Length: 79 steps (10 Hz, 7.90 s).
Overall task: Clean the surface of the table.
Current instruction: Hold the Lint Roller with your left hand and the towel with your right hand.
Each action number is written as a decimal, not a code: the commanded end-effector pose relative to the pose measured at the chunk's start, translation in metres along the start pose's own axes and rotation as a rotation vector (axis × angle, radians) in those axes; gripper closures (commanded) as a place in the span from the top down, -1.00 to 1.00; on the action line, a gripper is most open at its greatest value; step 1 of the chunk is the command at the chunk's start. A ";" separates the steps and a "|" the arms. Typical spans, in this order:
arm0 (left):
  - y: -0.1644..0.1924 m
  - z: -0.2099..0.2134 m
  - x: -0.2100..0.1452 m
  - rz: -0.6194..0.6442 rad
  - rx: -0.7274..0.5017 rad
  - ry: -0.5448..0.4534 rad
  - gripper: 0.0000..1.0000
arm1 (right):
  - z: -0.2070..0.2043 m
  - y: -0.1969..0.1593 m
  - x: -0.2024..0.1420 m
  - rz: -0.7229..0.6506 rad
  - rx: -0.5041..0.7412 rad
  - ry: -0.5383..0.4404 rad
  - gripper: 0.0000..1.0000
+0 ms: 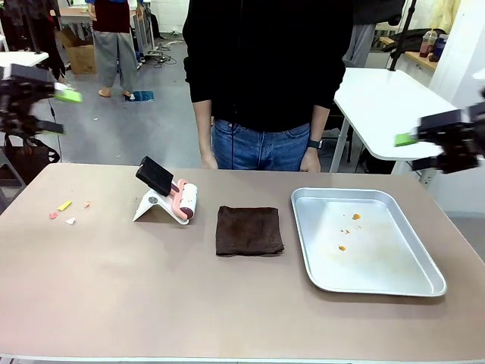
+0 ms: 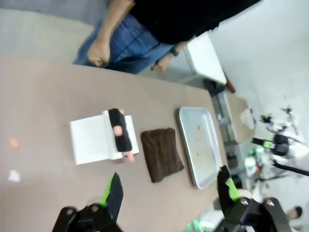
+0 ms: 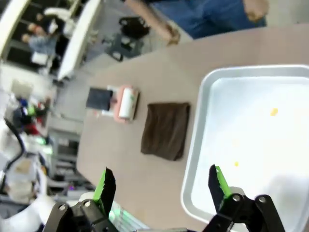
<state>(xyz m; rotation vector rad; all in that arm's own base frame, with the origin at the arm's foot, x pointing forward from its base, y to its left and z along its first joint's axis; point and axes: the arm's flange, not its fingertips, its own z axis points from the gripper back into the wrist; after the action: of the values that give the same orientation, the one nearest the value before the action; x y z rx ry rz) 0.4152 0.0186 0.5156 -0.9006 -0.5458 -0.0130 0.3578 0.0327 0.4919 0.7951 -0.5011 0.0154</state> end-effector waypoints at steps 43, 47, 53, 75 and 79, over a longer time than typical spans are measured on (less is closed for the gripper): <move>0.061 -0.184 0.020 0.223 0.185 0.359 1.00 | -0.382 0.059 -0.022 -0.137 -0.854 0.474 1.00; 0.063 -0.184 0.021 0.236 0.184 0.352 -1.00 | -0.385 0.059 -0.024 -0.147 -0.792 0.489 -1.00; 0.062 -0.182 0.021 0.226 0.192 0.341 -1.00 | -0.383 0.055 -0.026 -0.160 -0.731 0.520 -1.00; 0.065 0.068 -0.015 0.112 -0.336 0.240 -0.69 | -0.072 -0.048 -0.031 -0.115 0.513 0.248 -1.00; 0.123 0.119 -0.025 0.170 -0.246 0.296 -0.69 | 0.004 -0.112 -0.025 -0.307 0.607 0.132 -1.00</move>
<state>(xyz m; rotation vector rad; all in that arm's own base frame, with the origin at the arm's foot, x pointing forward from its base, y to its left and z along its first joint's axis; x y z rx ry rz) 0.3704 0.1722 0.4682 -1.1881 -0.2124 -0.0897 0.3506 -0.0302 0.4028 1.4356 -0.2466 0.0186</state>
